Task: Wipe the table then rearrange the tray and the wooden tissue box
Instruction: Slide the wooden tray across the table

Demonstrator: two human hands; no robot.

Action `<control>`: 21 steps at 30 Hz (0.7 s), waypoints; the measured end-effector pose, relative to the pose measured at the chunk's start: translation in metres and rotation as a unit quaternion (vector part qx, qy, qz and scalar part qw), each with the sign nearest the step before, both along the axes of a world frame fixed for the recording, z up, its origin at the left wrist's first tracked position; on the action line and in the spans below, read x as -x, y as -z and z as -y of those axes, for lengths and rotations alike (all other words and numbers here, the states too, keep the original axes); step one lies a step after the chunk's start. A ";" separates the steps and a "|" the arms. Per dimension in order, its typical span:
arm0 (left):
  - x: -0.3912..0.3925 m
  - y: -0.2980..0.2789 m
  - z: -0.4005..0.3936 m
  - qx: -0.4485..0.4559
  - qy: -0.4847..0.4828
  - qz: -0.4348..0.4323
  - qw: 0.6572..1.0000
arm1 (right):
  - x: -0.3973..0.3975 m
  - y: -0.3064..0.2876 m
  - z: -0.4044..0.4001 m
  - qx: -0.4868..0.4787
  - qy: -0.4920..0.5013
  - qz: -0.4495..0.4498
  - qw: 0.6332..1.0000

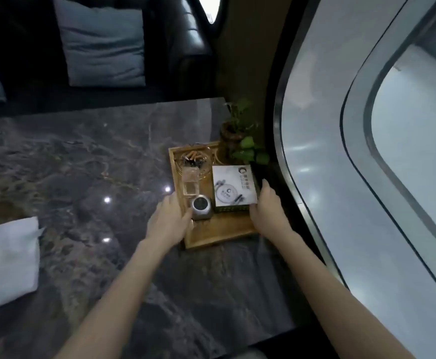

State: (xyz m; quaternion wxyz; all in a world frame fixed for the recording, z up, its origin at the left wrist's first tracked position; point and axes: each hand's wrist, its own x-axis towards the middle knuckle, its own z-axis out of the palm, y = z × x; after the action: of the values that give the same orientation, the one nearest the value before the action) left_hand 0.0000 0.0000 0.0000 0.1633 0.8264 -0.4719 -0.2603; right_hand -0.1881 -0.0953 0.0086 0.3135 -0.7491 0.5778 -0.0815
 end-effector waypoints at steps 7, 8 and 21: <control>0.036 0.049 -0.027 -0.022 -0.019 0.012 1.000 | 0.017 0.047 -0.025 -0.035 0.107 0.041 0.993; 0.037 0.052 -0.028 -0.014 -0.031 0.024 0.999 | 0.017 0.048 -0.026 -0.014 0.111 0.038 0.993; 0.054 0.051 -0.022 0.024 -0.156 0.032 0.987 | 0.012 0.041 -0.005 0.024 0.066 -0.149 0.986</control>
State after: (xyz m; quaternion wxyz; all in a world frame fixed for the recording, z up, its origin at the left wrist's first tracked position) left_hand -0.0536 0.0223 -0.0507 0.2064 0.8937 -0.3479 -0.1940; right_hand -0.2001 -0.0901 -0.0320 0.2000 -0.7207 0.6637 -0.0034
